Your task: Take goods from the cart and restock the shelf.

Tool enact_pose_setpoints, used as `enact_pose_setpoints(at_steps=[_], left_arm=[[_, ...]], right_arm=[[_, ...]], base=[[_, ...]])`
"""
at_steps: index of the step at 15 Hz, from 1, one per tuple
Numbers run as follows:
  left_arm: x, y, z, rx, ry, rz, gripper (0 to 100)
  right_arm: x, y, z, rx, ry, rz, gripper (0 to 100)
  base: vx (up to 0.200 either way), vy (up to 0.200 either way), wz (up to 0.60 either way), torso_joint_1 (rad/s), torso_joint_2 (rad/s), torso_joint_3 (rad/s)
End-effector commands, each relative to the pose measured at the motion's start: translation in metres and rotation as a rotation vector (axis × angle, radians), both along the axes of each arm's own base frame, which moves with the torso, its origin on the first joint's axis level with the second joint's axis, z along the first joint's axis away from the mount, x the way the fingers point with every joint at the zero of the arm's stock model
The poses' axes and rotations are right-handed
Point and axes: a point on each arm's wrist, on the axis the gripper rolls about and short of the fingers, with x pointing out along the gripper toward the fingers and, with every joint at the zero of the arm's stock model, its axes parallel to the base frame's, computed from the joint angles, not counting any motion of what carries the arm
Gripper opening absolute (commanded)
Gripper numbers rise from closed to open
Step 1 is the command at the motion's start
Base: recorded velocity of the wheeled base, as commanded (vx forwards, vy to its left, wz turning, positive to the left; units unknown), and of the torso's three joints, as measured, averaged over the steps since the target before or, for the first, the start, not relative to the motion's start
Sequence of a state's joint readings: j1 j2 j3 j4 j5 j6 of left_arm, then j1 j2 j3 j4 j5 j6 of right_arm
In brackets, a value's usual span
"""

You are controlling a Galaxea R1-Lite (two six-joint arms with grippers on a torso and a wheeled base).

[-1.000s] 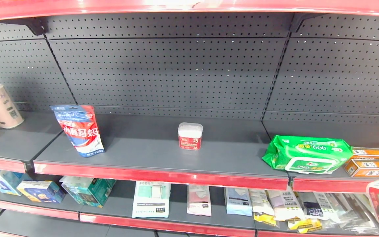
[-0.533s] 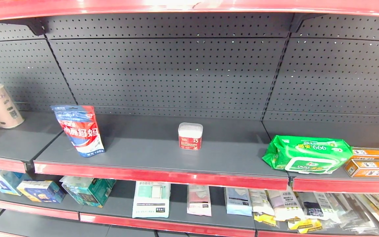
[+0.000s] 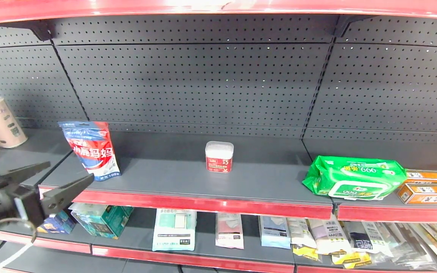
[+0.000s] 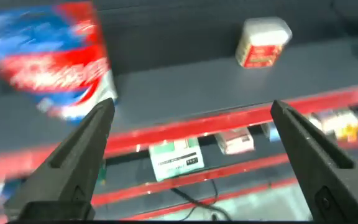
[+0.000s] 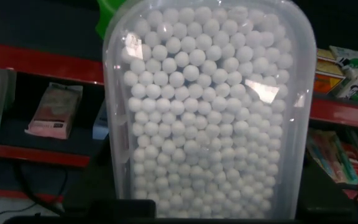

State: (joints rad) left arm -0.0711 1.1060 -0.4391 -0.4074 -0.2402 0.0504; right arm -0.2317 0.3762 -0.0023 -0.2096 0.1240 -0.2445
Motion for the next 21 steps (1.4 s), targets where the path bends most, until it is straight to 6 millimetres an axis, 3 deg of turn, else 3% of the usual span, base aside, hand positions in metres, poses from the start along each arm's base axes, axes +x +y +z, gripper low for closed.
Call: enact_pose_setpoints(at_steps=[1, 4, 6, 8, 14, 21], left_arm=[[0.095, 0.021, -0.025, 0.048, 0.083, -0.15, 100], [0.152, 0.018, -0.042, 0.019, 0.089, -0.368, 100], [0.175, 0.013, -0.064, 0.056, 0.06, -0.513, 100], [0.185, 0.004, -0.079, 0.064, 0.052, -0.587, 100], [0.232, -0.021, -0.087, 0.033, -0.002, -0.729, 100], [0.252, -0.059, -0.101, 0.017, 0.01, -0.804, 100]], right_arm=[[-0.016, 0.004, -0.011, -0.011, -0.036, -0.001, 0], [-0.024, 0.006, -0.014, -0.01, -0.022, -0.039, 0], [-0.025, 0.006, -0.014, -0.013, -0.024, -0.053, 0], [-0.025, 0.006, -0.014, -0.034, -0.023, -0.053, 0], [-0.024, 0.005, -0.014, -0.067, -0.012, -0.046, 0], [-0.025, 0.006, -0.014, -0.073, -0.019, -0.044, 0]], base=[[0.0, 0.0, 0.0, 0.0, 0.0, 0.0], [0.0, 0.0, 0.0, 0.0, 0.0, 0.0], [0.0, 0.0, 0.0, 0.0, 0.0, 0.0], [0.0, 0.0, 0.0, 0.0, 0.0, 0.0], [0.0, 0.0, 0.0, 0.0, 0.0, 0.0], [0.0, 0.0, 0.0, 0.0, 0.0, 0.0]])
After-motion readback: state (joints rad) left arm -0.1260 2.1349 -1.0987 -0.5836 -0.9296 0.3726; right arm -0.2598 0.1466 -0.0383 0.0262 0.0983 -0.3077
